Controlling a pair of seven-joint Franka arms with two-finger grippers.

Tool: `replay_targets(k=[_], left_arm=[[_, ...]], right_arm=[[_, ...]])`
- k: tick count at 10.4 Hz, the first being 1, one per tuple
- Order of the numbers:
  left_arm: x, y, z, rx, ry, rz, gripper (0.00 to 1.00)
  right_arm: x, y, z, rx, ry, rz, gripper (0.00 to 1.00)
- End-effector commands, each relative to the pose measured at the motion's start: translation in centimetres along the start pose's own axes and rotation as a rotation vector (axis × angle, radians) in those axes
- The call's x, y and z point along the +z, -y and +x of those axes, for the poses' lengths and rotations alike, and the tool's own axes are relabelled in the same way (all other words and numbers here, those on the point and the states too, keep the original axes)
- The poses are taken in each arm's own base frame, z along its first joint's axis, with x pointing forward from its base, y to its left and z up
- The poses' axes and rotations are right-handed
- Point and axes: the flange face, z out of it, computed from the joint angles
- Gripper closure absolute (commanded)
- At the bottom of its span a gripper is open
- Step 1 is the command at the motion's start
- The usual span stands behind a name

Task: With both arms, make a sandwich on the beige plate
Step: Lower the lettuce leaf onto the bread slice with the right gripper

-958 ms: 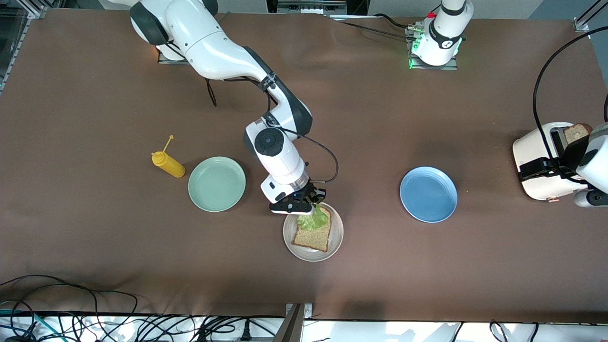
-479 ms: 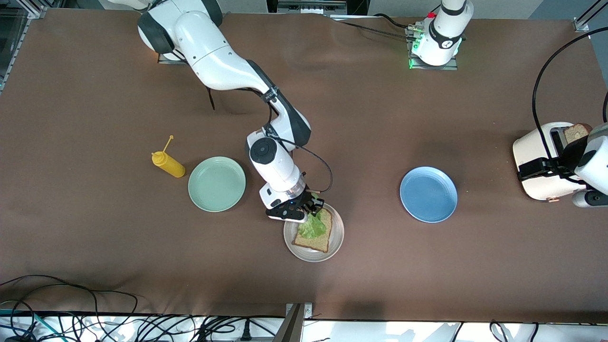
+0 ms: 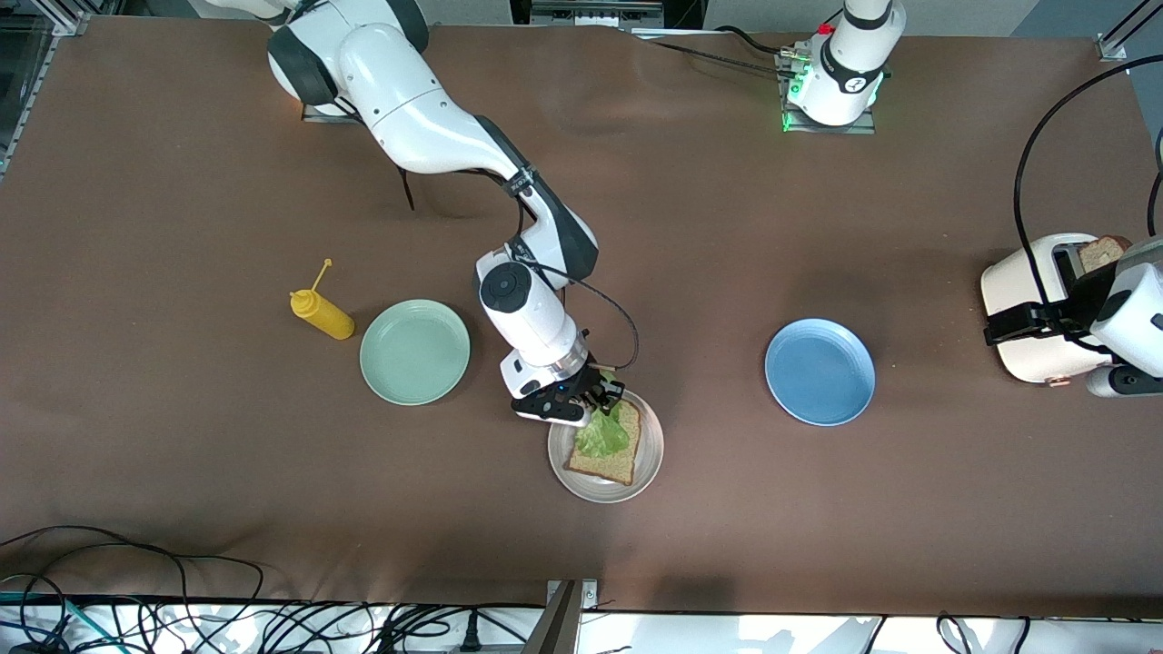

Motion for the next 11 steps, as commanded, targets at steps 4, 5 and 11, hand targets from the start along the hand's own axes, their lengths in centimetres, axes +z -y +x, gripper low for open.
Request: replay_targets(k=[4, 5, 11], left_arm=[[-0.5, 0.1, -0.4, 0.003, -0.001, 0.018, 0.00], [-0.5, 0.1, -0.4, 0.004, -0.001, 0.018, 0.00], [0.0, 0.2, -0.4, 0.006, 0.008, 0.019, 0.00]], right_arm=[[-0.9, 0.4, 0.6, -0.066, 0.011, -0.023, 1.00], [-1.0, 0.3, 0.8, -0.088, 0.012, -0.023, 1.00], [-2.2, -0.4, 2.7, -0.108, 0.017, 0.013, 0.00]])
